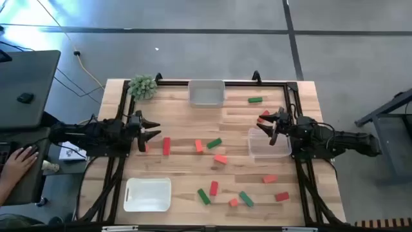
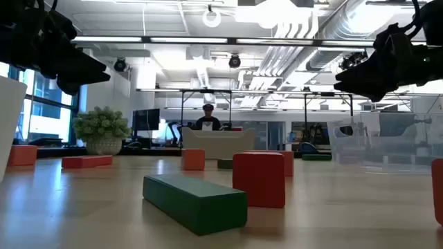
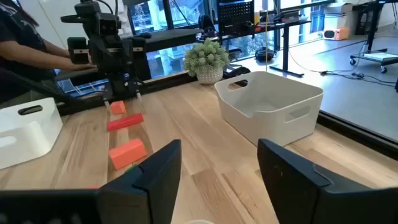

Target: Sort & place blocks by color

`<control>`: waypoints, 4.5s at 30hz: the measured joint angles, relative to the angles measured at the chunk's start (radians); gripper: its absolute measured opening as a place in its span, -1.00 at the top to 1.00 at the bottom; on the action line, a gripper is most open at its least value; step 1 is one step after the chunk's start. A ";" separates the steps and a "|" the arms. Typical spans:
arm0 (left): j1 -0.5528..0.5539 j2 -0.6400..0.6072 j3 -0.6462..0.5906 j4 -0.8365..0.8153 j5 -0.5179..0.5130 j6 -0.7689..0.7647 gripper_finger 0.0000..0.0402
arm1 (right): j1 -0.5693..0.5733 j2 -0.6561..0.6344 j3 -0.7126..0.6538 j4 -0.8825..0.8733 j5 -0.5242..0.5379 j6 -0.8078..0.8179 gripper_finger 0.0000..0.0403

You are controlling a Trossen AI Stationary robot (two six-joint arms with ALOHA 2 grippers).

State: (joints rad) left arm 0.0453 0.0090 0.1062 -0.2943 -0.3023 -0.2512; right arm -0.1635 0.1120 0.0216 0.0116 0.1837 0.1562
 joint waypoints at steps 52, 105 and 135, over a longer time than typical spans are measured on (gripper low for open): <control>0.000 0.000 0.000 0.000 0.000 0.000 0.22 | 0.000 0.000 0.000 0.000 0.000 0.000 0.00; 0.000 0.000 0.000 0.000 0.000 0.000 0.22 | 0.000 0.000 0.000 0.000 0.000 0.000 0.00; 0.000 0.000 0.000 0.000 0.000 0.000 0.22 | 0.000 0.000 0.003 0.013 0.023 0.108 0.00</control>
State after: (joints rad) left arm 0.0452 0.0090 0.1062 -0.2943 -0.3023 -0.2512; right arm -0.1637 0.1122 0.0244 0.0247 0.2065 0.2646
